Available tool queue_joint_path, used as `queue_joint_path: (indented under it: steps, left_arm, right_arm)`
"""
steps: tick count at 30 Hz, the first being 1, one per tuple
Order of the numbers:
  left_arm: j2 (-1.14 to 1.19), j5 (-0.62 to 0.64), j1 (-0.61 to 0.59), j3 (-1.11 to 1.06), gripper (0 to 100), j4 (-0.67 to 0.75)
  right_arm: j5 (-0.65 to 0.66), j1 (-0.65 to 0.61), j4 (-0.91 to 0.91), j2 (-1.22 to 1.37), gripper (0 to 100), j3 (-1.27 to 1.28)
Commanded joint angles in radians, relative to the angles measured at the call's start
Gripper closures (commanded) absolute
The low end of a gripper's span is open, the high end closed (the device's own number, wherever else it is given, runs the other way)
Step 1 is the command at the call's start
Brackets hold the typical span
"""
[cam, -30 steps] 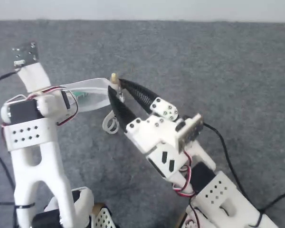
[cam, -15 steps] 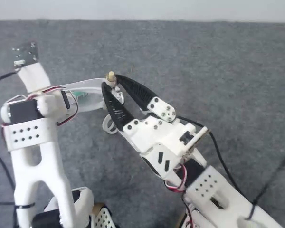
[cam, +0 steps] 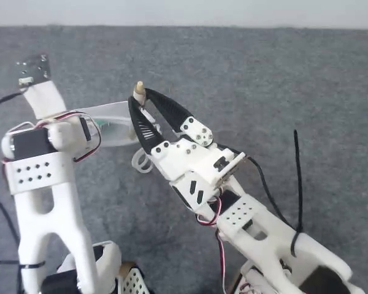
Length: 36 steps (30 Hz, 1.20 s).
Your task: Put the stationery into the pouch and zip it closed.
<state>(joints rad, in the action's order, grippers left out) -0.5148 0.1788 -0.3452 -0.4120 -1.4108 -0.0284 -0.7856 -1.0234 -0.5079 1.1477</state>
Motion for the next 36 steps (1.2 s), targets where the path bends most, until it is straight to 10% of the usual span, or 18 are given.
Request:
queue_joint_path:
  steps: [1, 19, 36]
  left_arm:
    - [-0.009, -0.015, 0.006, 0.022, 99, -0.006]
    - [-0.009, -0.017, 0.006, 0.021, 99, -0.006]
    - [-0.009, -0.018, 0.006, 0.005, 99, -0.002]
  right_arm:
    - [0.0, 0.021, -0.036, 0.061, 99.3, -0.04]
    - [0.29, -0.044, -0.381, 0.179, 99.3, -0.015]
    - [0.296, -0.074, -0.42, 0.449, 99.3, -0.104]
